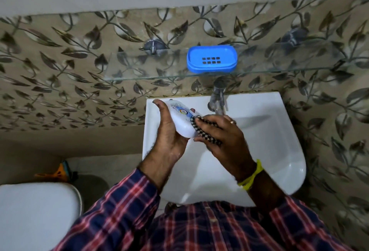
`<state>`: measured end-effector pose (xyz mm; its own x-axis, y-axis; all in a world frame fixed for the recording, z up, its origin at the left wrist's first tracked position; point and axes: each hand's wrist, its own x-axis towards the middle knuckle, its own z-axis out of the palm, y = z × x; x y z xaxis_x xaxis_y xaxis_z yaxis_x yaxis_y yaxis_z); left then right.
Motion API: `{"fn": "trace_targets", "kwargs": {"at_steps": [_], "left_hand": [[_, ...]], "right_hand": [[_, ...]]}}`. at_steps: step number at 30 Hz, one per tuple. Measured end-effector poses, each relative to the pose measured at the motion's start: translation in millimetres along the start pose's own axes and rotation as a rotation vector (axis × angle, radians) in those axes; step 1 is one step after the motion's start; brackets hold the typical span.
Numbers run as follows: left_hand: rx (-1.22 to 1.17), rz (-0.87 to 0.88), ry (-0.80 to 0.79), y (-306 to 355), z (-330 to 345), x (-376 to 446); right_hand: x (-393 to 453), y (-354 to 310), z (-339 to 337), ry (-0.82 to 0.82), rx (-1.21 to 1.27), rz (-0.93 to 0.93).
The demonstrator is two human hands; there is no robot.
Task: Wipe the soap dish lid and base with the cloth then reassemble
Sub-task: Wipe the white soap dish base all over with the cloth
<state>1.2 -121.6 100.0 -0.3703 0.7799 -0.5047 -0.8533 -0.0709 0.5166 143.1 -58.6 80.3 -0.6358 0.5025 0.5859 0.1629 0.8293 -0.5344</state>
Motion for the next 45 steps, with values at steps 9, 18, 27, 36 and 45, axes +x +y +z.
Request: {"fn": "trace_targets", "kwargs": {"at_steps": [9,18,27,36,45], "left_hand": [[0.123,-0.035,-0.072,-23.4,-15.8,-1.3],[0.084,-0.13,-0.183,-27.5,-5.8,-14.1],[0.082,-0.051,-0.142,-12.2,-4.3,-11.7],[0.029,-0.059,-0.193,-11.8,-5.8,-15.8],[0.117,-0.103,-0.158,-10.3,-5.9,-13.3]], "right_hand": [[14.1,-12.8,-14.7,0.043,-0.038,0.33],[34.0,-44.4,-10.6,-0.012,-0.202,0.122],[26.2,-48.6,-4.2,-0.053,-0.171,0.045],[13.9,-47.4,-10.0,-0.117,-0.205,0.026],[-3.5,-57.3,-10.0,-0.152,-0.195,0.008]]}}
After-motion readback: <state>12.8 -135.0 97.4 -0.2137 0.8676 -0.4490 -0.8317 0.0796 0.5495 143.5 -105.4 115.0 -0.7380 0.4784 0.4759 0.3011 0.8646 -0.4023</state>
